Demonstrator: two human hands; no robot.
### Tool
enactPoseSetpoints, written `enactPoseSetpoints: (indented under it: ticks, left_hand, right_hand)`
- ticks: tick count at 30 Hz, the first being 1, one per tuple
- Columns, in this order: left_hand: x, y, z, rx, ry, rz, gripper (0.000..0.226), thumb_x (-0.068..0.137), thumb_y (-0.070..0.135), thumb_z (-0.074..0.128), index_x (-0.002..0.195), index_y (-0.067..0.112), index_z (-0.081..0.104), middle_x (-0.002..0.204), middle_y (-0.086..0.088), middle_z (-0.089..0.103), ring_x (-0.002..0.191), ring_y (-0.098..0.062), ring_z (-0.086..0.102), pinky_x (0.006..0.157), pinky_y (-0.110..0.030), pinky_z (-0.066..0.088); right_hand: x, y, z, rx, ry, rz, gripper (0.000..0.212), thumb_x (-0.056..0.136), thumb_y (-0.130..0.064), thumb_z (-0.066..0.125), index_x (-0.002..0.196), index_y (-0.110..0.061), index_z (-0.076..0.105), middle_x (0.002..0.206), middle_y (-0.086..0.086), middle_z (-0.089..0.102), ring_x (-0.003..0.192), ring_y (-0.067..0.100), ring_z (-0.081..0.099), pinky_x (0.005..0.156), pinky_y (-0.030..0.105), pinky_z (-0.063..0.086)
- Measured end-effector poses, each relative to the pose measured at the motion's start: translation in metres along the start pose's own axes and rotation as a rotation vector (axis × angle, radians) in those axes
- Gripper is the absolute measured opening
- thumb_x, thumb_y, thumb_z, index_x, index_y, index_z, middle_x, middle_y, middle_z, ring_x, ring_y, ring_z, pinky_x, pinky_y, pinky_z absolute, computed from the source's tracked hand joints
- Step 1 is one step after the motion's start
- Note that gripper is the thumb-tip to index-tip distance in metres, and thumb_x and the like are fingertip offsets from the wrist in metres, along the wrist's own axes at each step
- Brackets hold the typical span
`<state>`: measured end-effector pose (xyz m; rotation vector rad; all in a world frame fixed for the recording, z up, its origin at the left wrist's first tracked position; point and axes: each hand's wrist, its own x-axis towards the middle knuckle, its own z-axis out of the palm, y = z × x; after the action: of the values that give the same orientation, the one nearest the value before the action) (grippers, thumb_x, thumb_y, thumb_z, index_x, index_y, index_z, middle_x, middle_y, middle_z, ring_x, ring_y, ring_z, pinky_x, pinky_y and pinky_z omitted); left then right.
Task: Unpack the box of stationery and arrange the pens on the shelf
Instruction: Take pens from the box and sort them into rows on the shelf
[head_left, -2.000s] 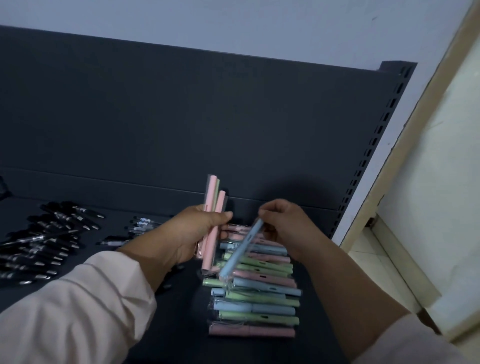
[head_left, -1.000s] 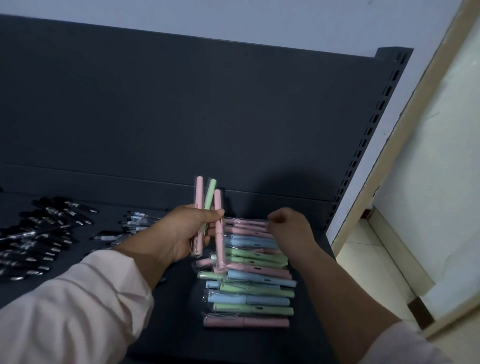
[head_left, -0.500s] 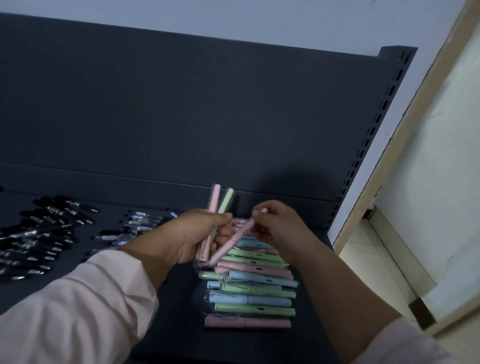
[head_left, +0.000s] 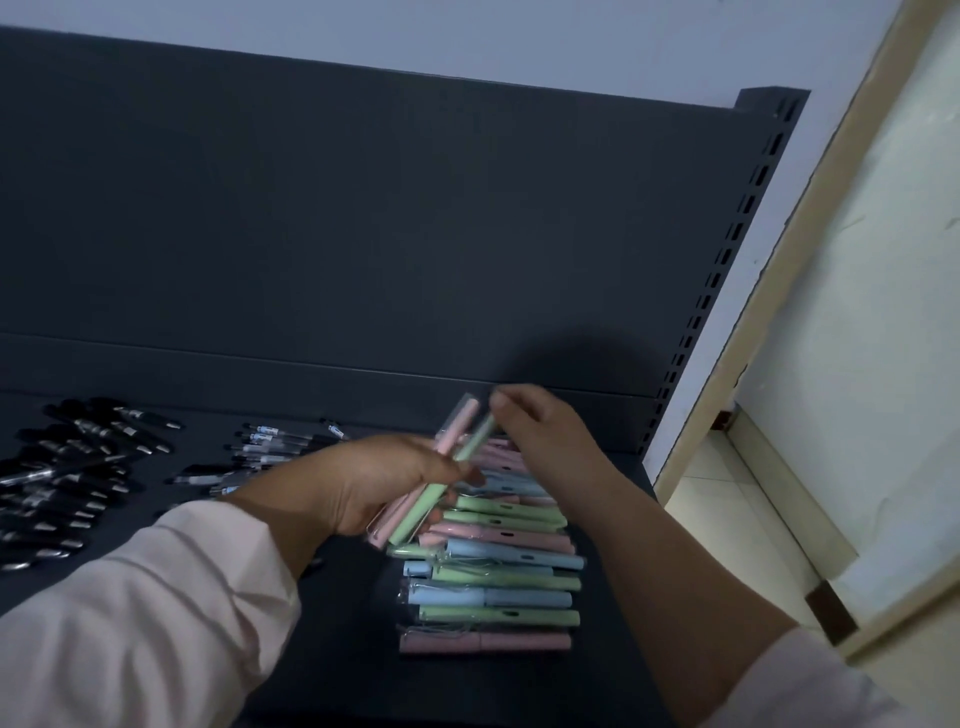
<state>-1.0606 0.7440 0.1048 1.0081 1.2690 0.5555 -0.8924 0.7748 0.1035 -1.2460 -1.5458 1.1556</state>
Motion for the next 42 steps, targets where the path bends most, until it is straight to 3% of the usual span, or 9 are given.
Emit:
enactPoseSetpoints:
  ticks: [5,10,14,17,22,25,32,37,42]
  left_hand:
    - [0.003,0.002,0.007,0.095,-0.033,0.033,0.023,0.087,0.019,0.065,0.103,0.002,0.064,0.064,-0.006,0.057,0.053,-0.017,0.053,0.071,-0.036,0.050]
    - [0.007,0.000,-0.002,0.302,0.088,0.044,0.025,0.081,0.020,0.073,0.099,0.012,0.058,0.073,-0.006,0.061,0.059,-0.015,0.055,0.054,-0.025,0.043]
    - [0.018,-0.003,-0.010,0.070,0.349,0.124,0.014,0.086,0.005,0.065,0.095,0.013,0.057,0.078,-0.004,0.063,0.063,-0.013,0.062,0.054,-0.022,0.050]
    - [0.024,-0.005,-0.006,0.019,0.418,0.159,0.011,0.089,0.002,0.060,0.091,0.013,0.058,0.078,-0.008,0.062,0.061,-0.015,0.061,0.053,-0.023,0.050]
    - [0.024,-0.013,0.006,0.437,0.557,0.221,0.019,0.084,0.014,0.068,0.081,0.029,0.055,0.077,0.002,0.065,0.065,-0.017,0.060,0.058,-0.023,0.047]
    - [0.022,-0.018,0.010,0.550,0.643,0.231,0.015,0.084,0.017,0.063,0.099,0.021,0.066,0.084,0.002,0.069,0.069,-0.015,0.064,0.057,-0.020,0.045]
    - [0.002,-0.050,0.016,0.934,0.859,0.261,0.045,0.087,0.034,0.062,0.127,0.015,0.055,0.121,-0.009,0.051,0.112,-0.027,0.051,0.096,-0.031,0.043]
    - [-0.040,-0.070,0.003,1.211,0.981,0.245,0.055,0.084,0.043,0.060,0.132,0.020,0.050,0.130,-0.006,0.052,0.119,-0.031,0.047,0.098,-0.044,0.041]
    - [-0.105,-0.099,-0.024,1.127,1.094,0.184,0.056,0.083,0.048,0.051,0.130,0.018,0.053,0.125,-0.008,0.055,0.114,-0.033,0.052,0.094,-0.042,0.044]
  right_hand:
    - [-0.002,-0.004,0.003,-0.018,-0.243,0.038,0.010,0.096,-0.021,0.053,0.095,-0.017,0.062,0.077,-0.003,0.060,0.056,0.008,0.051,0.054,0.023,0.042]
    - [0.005,0.011,-0.019,0.184,-0.115,0.177,0.011,0.094,-0.006,0.056,0.084,-0.010,0.058,0.079,0.012,0.058,0.058,0.012,0.055,0.053,0.022,0.049]
    - [0.008,0.028,-0.036,0.296,-0.050,0.305,0.005,0.094,-0.006,0.056,0.089,-0.007,0.056,0.077,0.011,0.059,0.060,0.015,0.061,0.055,0.022,0.054]
    - [0.006,0.034,-0.041,0.138,-0.085,0.338,0.005,0.093,-0.011,0.059,0.090,-0.007,0.057,0.078,0.008,0.059,0.058,0.016,0.062,0.054,0.025,0.053]
    - [0.011,0.052,-0.048,-0.598,-0.113,0.137,0.016,0.091,-0.031,0.059,0.096,-0.017,0.063,0.088,0.001,0.066,0.068,0.016,0.062,0.069,0.028,0.050]
    - [0.013,0.055,-0.051,-0.821,-0.064,-0.012,0.023,0.093,-0.035,0.053,0.106,-0.018,0.062,0.103,0.002,0.065,0.089,0.019,0.059,0.071,0.025,0.039]
    - [0.013,0.042,-0.021,-0.894,-0.046,-0.337,0.024,0.094,-0.028,0.050,0.114,-0.018,0.060,0.112,0.004,0.057,0.105,0.024,0.052,0.084,0.032,0.042]
    - [-0.011,0.035,0.018,-0.911,-0.140,-0.511,0.041,0.090,-0.028,0.060,0.128,-0.014,0.056,0.128,0.007,0.054,0.116,0.029,0.046,0.098,0.035,0.036]
    - [-0.037,0.007,0.069,-0.937,-0.295,-0.533,0.050,0.093,-0.037,0.052,0.139,-0.020,0.041,0.140,0.001,0.041,0.127,0.023,0.037,0.109,0.032,0.029]
